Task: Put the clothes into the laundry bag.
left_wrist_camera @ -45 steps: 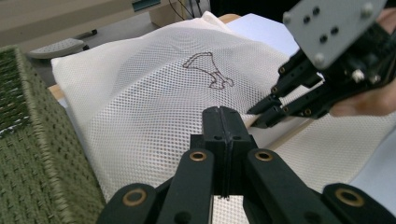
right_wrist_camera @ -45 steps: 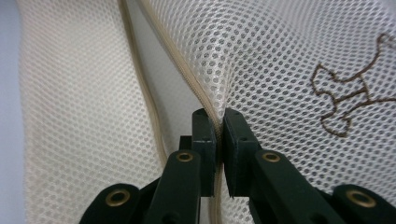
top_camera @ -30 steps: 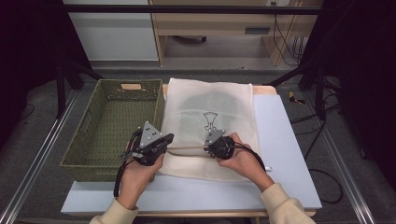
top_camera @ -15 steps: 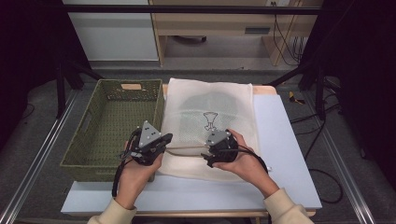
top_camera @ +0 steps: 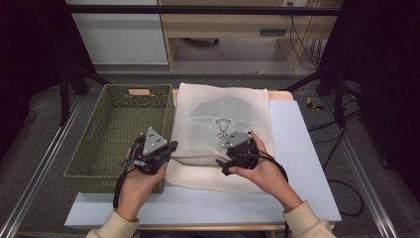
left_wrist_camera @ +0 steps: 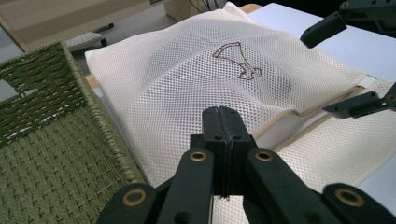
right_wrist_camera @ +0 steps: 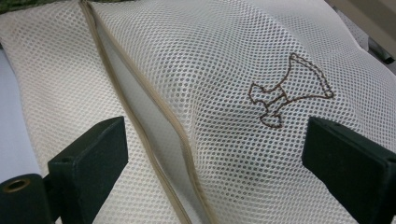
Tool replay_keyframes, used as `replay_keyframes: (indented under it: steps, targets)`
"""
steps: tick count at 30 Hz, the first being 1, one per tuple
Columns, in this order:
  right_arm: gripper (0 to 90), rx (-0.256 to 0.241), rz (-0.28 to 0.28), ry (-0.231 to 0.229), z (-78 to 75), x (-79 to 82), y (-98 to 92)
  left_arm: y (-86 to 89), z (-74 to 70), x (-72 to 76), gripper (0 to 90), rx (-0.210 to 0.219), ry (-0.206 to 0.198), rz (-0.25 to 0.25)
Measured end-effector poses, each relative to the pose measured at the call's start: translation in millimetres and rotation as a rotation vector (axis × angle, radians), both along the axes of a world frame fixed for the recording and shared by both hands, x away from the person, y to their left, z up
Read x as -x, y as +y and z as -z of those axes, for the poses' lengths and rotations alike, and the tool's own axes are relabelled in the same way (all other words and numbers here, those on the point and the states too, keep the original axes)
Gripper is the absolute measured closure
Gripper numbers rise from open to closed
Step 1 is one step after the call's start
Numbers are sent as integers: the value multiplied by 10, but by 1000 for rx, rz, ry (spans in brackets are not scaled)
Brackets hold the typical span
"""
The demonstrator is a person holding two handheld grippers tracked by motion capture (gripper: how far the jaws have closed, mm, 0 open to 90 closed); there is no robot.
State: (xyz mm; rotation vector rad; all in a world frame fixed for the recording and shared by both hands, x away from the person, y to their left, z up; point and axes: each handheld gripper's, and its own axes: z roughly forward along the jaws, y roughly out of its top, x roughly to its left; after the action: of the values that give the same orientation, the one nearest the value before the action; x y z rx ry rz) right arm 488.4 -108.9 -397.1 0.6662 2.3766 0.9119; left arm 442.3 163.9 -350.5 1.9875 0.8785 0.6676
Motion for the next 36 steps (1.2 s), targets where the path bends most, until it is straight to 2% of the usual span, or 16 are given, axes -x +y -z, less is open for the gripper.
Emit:
replay_keyframes:
  steps: [9,13,15,16,18,26,29,32,36]
  targets:
    - [76,-20,14,8,-106,-23,-44,81,-41,-14,899,-20,4,-8]
    - [76,-34,34,14,-150,-46,-73,118,-55,-17,889,-9,5,-10]
    - [72,-41,43,17,-167,-62,-88,131,-59,-15,821,0,1,-16]
    - [73,-43,53,14,-183,-68,-100,156,-71,-10,773,16,-17,-29]
    - [72,-52,64,17,-207,-77,-120,177,-80,-12,687,30,-28,-44]
    - [71,-85,109,13,-327,-90,-214,257,-153,-26,358,50,-54,-57]
    - [70,-105,127,10,-387,-84,-252,298,-178,-29,272,58,-34,-33]
    - [65,-123,137,-8,-451,-67,-288,373,-220,-15,196,70,-48,-55]
    - [61,-149,152,-20,-533,-45,-345,463,-309,2,122,78,-38,-60]
